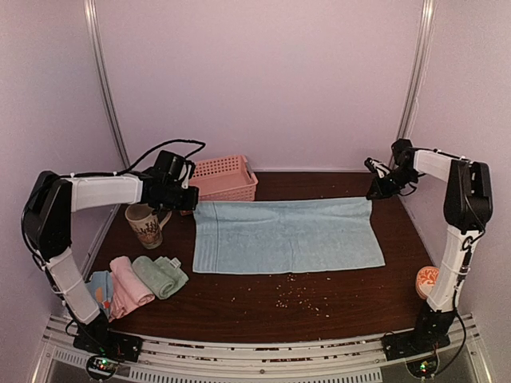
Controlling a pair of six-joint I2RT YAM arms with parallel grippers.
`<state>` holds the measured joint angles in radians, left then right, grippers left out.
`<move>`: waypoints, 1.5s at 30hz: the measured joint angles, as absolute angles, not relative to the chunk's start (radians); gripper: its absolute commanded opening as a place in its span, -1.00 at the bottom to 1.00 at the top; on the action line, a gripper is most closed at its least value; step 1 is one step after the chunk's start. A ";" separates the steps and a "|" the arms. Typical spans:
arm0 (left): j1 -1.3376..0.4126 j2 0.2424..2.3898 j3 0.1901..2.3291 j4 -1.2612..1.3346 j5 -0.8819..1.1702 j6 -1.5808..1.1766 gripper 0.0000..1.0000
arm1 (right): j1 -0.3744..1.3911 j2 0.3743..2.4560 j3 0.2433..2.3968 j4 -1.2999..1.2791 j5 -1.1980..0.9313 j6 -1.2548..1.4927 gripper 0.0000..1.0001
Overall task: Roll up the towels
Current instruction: Fold the towel at the center of the board.
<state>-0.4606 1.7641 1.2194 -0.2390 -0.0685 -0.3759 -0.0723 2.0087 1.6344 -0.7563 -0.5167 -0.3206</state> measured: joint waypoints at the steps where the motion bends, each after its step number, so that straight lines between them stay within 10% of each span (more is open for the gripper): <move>1: -0.461 1.753 1.207 -0.241 -0.066 -0.373 -1.00 | -0.072 1.991 1.607 -0.748 -0.519 -0.327 -1.00; 45: -0.459 1.661 1.053 -0.405 0.227 -0.176 -1.00 | -0.116 1.628 1.085 -0.661 -0.519 -0.445 -1.00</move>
<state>-0.4587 1.6608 1.0534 -0.4049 0.2272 -0.1764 -0.1162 1.6283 1.0855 -0.6605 -0.5186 -0.4450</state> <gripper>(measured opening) 0.007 0.010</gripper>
